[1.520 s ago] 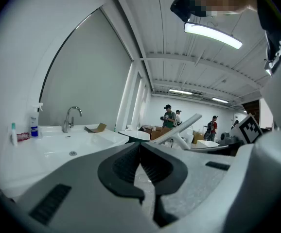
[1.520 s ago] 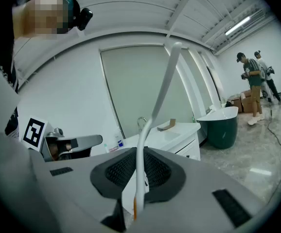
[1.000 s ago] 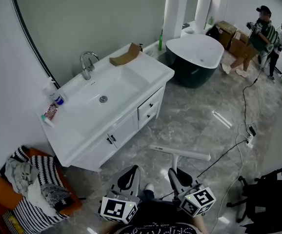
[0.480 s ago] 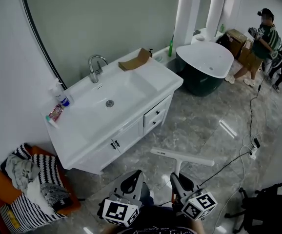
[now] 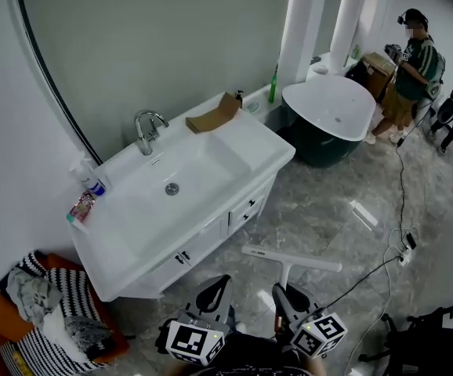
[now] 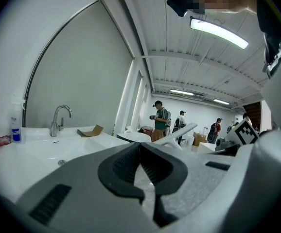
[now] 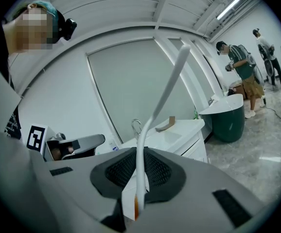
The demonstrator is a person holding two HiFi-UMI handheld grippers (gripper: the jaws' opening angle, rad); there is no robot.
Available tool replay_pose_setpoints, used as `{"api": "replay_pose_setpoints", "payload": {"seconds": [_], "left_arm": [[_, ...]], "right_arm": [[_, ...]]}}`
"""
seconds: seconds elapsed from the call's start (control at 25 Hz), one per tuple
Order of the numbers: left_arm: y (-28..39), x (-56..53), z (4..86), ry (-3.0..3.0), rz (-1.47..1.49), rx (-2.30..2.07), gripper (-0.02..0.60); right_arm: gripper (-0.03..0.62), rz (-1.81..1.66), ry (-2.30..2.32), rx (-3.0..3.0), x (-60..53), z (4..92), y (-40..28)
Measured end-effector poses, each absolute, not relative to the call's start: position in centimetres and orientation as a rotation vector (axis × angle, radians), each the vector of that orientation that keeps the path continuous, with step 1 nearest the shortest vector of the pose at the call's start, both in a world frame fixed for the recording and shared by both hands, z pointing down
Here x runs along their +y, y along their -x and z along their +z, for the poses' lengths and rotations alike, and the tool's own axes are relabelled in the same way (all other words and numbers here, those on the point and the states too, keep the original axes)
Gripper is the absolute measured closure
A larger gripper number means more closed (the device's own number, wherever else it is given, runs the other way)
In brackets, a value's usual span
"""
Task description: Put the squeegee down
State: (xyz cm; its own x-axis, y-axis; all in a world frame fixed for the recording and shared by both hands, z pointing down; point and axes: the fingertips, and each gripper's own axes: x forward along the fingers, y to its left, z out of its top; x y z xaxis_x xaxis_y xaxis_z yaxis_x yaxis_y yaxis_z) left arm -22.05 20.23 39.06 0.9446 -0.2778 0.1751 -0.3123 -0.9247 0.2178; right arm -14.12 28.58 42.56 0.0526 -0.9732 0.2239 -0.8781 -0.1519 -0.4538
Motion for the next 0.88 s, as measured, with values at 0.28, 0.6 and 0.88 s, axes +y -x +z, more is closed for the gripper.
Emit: {"api": "replay_pose_setpoints", "payload": {"seconds": [0.28, 0.6, 0.88], "left_arm": [[19.8, 15.7, 38.8, -2.852, 0.229, -0.386, 0.575], [18.7, 11.9, 40.3, -2.851, 0.284, -0.348, 0.577], [17.4, 10.6, 41.2, -2.791, 0.264, -0.338, 0.575]], "right_arm": [[0.539, -0.692, 2.171, 1.868, 24.3, 42.3, 11.6], [0.539, -0.71, 2.136, 1.821, 20.1, 43.0, 10.9], [0.539, -0.746, 2.169, 1.831, 18.9, 44.2, 10.1]]}}
